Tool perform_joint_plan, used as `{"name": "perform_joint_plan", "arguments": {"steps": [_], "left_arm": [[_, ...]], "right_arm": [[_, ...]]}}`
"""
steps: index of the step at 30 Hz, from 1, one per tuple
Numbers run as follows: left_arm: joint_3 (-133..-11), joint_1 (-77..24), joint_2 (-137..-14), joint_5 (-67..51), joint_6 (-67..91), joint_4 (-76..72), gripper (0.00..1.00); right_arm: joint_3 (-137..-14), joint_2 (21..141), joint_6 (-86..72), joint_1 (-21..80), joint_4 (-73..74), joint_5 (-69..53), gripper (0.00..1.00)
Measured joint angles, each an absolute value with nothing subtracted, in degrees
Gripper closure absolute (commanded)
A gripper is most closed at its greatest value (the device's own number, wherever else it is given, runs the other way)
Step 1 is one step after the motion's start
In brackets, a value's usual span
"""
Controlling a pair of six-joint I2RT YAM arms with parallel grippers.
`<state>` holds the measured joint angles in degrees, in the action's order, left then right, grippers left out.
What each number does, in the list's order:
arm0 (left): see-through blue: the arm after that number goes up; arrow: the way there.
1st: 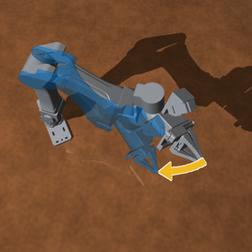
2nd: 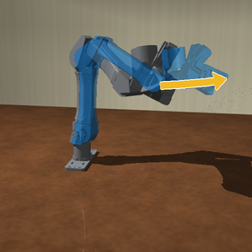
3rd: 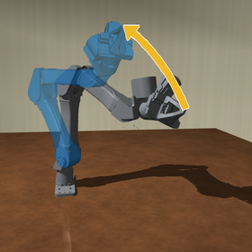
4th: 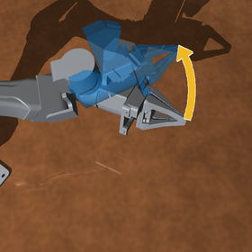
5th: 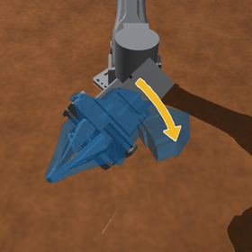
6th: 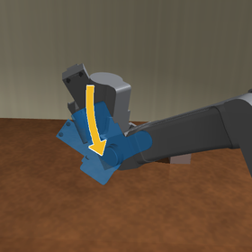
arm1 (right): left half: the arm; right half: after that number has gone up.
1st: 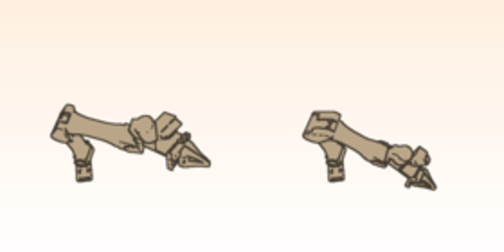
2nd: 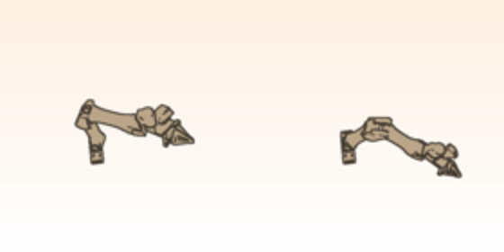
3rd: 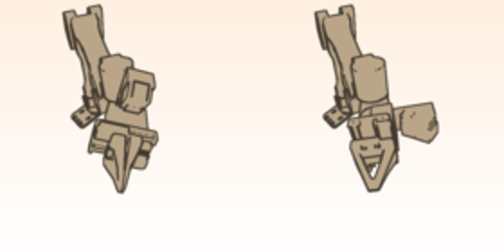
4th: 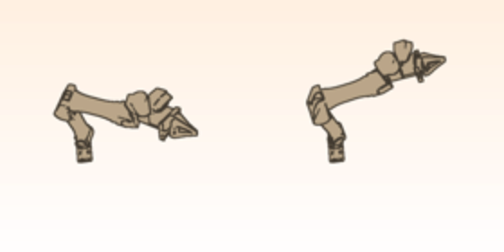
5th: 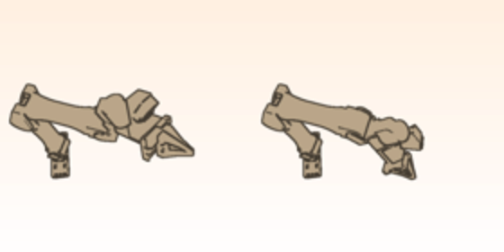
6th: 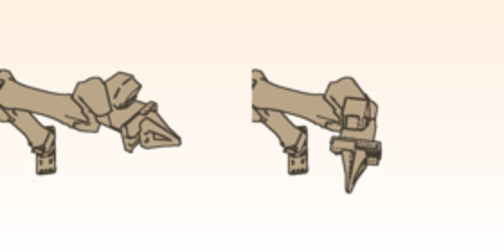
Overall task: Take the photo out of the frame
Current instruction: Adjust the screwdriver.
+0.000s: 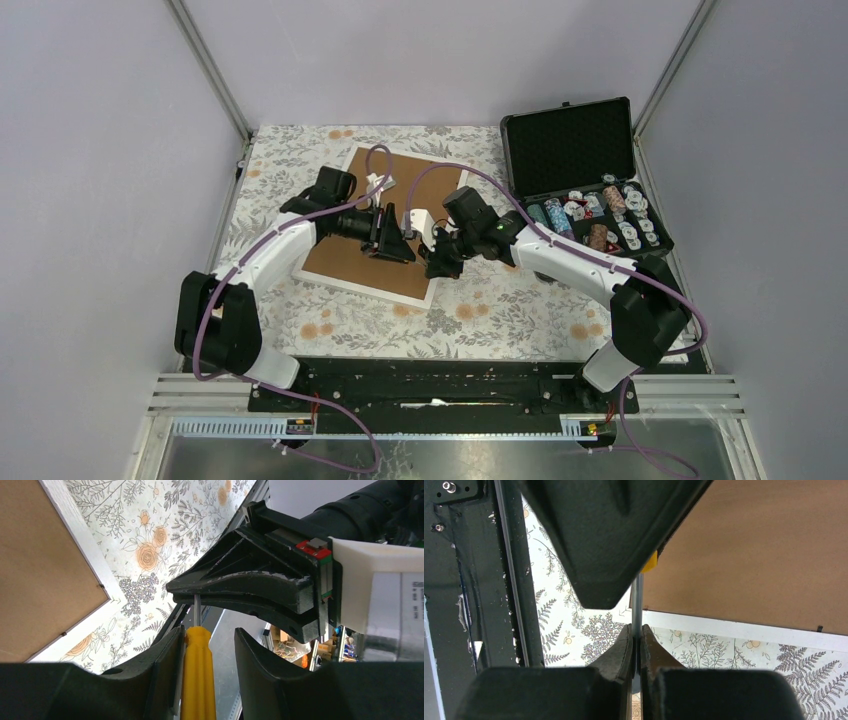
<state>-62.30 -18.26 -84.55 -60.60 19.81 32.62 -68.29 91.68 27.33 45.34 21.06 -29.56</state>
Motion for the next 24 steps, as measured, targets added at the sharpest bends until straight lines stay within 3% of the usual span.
{"name": "perform_joint_plan", "arguments": {"steps": [3,11,15,19,24], "left_arm": [[-61.54,-18.83,-84.55,-60.62,19.84,32.67,0.54],[-60.62,-19.07,-84.55,-60.40,19.42,32.91,0.70],[-60.60,-19.03,-84.55,-60.23,19.55,32.71,0.60],[-60.60,-19.07,-84.55,-60.29,20.18,31.75,0.58],[-60.60,-19.14,-84.55,-60.47,20.69,31.33,0.73]], "right_arm": [[-68.29,91.68,27.31,45.34,21.19,-29.56,1.00],[-68.53,91.68,27.27,45.36,21.26,-29.67,1.00],[-68.62,91.68,27.27,45.39,21.23,-29.67,1.00],[-68.64,91.68,27.29,45.58,21.28,-29.67,1.00],[-68.84,91.68,27.29,46.02,21.54,-29.65,1.00]]}}
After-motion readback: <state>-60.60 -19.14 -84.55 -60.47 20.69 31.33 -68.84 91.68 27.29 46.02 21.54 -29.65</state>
